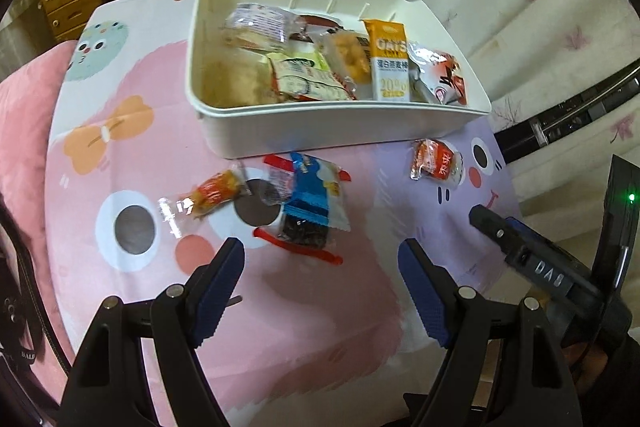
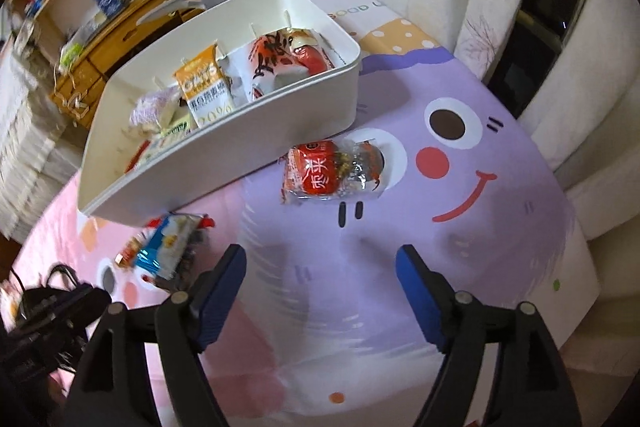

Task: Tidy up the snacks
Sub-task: 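Withdraw both tools from the tray toward the remaining snacks, then grasp the blue chip bag with the left tool while the right tool grasps the red-wrapped snack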

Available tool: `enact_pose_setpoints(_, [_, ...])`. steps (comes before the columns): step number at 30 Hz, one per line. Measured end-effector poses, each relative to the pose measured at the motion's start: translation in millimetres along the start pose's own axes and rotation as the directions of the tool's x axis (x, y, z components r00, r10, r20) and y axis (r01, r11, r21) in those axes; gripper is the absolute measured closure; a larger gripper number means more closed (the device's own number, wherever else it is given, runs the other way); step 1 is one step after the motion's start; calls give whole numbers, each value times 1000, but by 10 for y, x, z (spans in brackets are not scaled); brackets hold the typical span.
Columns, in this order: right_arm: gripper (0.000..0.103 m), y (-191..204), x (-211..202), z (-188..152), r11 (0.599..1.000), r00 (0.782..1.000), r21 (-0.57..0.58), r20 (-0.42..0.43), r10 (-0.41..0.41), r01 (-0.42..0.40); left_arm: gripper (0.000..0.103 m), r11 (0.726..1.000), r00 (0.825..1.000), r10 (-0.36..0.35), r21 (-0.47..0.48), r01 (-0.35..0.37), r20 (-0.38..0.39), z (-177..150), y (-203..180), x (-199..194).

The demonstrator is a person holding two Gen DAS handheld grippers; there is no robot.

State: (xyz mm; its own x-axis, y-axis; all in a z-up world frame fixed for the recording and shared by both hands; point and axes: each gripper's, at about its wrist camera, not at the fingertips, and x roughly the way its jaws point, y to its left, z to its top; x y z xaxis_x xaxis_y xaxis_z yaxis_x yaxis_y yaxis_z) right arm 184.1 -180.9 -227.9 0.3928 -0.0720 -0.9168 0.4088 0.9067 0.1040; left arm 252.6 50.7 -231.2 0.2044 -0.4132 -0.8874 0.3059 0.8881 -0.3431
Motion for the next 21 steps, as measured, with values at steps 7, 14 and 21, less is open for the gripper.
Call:
enact_pose_setpoints(7, [25, 43, 107, -52, 991, 999, -130, 45, -16, 22, 25, 998, 997, 70, -10, -69, 29, 100, -90, 166])
enact_pose_setpoints(14, [25, 85, 329, -16, 967, 994, -253, 110, -9, 37, 25, 988, 989, 147, -42, -146, 7, 204, -109, 429])
enact_pose_setpoints(21, [25, 97, 546, 39, 933, 989, -353, 149, -10, 62, 25, 976, 978, 209, -62, -209, -20, 265, -139, 674])
